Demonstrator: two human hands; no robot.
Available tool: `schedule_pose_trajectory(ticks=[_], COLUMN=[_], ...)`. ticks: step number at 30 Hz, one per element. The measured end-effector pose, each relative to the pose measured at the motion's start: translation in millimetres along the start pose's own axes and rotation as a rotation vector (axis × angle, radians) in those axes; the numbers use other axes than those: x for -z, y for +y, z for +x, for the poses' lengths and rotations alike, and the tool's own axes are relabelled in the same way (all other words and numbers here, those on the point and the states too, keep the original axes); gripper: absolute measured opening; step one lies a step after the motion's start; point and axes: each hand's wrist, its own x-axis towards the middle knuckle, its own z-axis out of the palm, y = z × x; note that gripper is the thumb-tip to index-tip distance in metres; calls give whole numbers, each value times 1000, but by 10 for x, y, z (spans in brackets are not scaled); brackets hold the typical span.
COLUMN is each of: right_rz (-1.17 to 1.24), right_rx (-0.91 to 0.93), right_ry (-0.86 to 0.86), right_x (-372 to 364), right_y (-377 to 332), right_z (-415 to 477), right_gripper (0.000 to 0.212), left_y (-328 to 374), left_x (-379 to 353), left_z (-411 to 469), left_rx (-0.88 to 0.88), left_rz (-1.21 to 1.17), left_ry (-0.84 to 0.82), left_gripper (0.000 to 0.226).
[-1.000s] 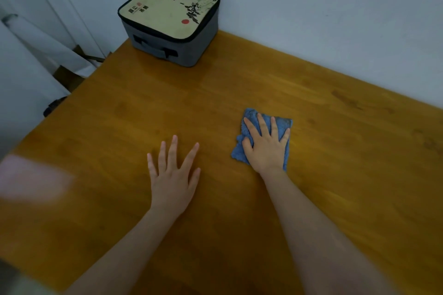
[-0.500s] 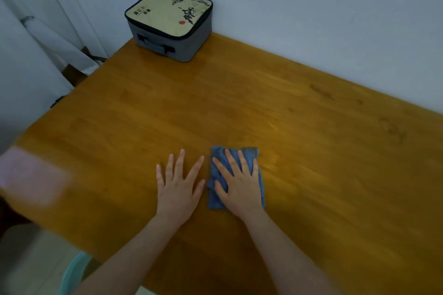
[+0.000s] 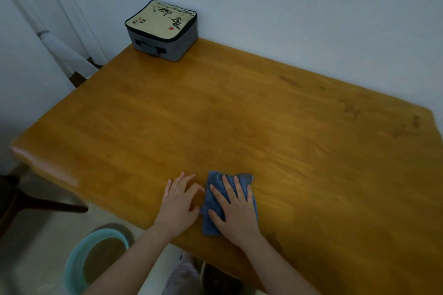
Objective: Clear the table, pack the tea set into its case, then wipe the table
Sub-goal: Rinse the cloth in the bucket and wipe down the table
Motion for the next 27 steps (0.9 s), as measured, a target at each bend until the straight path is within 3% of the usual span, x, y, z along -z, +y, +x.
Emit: schedule_pose_trajectory(ticks=[5,13,18,21,24,27], right_rz=[43,-59,21,187,483,742], right_rx=[91,-6,-26,-50,-158,-278], right_ry=[-92,127,190,260,146,85], right_x=[114,111,166,237,448,685], right_y=[137,-47,-68,-27,51,138], right_z=[-205,-398,-344,-306,-245,-123], right_gripper=[70,23,21,7,20,19], left_y=[5,110,74,49,44,96], left_x=[36,16,-4,16,45,52], left_z=[-235,-210,-122,-91,-46,53], left_rx=[-48,-55,-106,-122,-115,-84], left_rz=[35,107,128,110,51,-5], left_ry=[-87,-66,-32,28,106,77], left_gripper=[33,15,13,14,21,30])
